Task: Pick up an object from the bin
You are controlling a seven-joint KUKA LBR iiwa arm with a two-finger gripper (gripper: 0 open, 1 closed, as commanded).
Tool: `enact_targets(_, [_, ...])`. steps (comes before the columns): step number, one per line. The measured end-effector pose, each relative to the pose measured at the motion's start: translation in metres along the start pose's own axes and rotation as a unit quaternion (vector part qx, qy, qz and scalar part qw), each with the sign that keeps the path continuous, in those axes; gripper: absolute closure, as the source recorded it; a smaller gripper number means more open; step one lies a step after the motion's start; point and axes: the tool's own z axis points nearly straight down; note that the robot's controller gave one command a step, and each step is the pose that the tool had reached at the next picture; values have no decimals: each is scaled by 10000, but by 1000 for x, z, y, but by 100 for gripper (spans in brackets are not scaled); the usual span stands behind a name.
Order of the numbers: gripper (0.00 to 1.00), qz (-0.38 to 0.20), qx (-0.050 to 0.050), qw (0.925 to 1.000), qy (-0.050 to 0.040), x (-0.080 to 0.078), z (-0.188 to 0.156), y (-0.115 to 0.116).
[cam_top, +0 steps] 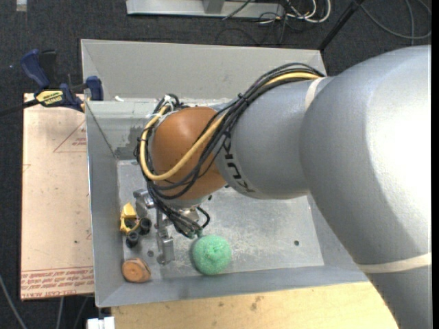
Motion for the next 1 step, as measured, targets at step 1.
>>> enact_targets(1, [0,724,-7,9974,-11,-24,17,-5])
